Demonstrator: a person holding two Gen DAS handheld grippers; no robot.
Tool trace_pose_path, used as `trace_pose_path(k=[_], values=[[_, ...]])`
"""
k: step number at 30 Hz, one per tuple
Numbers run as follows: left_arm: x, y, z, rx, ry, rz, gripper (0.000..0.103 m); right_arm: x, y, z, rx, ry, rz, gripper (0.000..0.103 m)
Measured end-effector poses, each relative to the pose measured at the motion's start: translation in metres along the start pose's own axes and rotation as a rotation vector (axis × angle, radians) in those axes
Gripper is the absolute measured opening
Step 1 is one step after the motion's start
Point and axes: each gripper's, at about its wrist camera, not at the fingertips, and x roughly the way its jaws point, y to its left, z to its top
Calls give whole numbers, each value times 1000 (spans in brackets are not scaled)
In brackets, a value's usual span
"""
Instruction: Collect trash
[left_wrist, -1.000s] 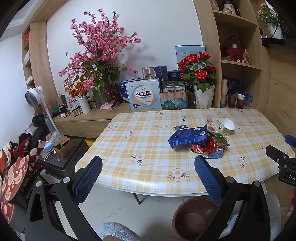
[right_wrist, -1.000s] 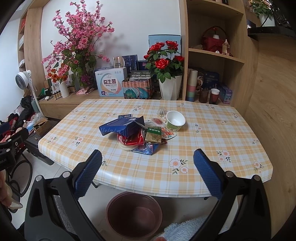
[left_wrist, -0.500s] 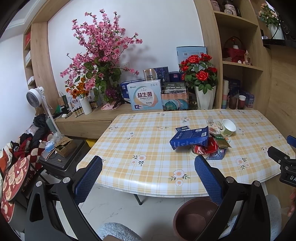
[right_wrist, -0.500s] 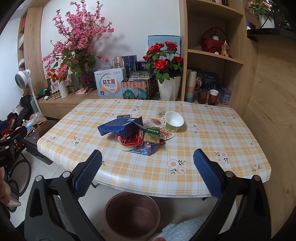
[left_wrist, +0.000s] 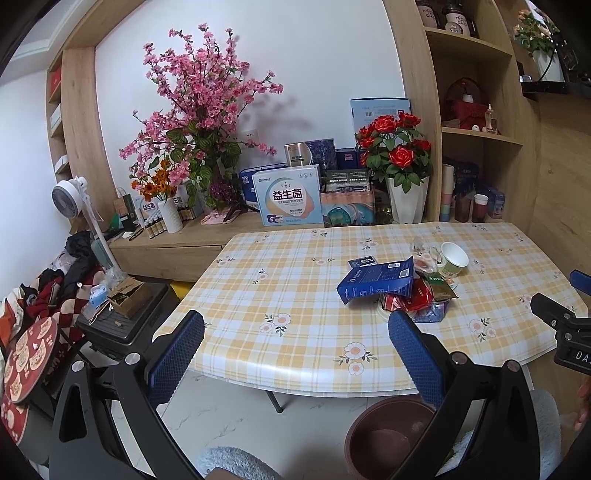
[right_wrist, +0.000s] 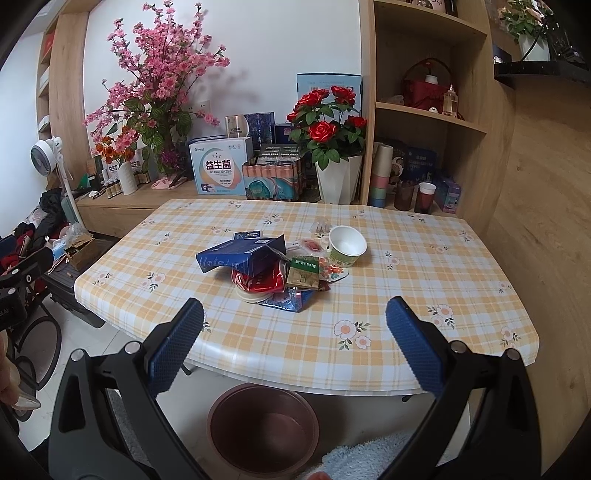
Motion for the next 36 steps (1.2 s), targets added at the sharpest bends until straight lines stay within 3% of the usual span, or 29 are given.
trace_pose_path(k=[5, 13, 17, 21, 28, 33, 36], values=[[-1, 1, 1, -13, -7, -11, 98, 0, 0, 0, -2, -2, -3, 97], [5, 9, -4, -89, -8, -116, 98, -1, -6, 8, -13, 1, -17, 97], [16, 1, -8, -54, -4, -96, 98, 8, -14, 5, -4, 4, -26, 98], [37, -14, -15, 31, 44, -79, 98, 23, -25, 0, 18, 29, -26, 98], [66, -22, -29, 55, 115, -107, 98, 51, -47, -8, 71, 74, -4, 98], [91, -22, -32, 18, 172, -210, 98, 69, -57, -13, 99, 96, 1, 98], [104, -24, -35, 17, 175, -213, 98, 80, -61, -16, 113, 112, 12, 98]])
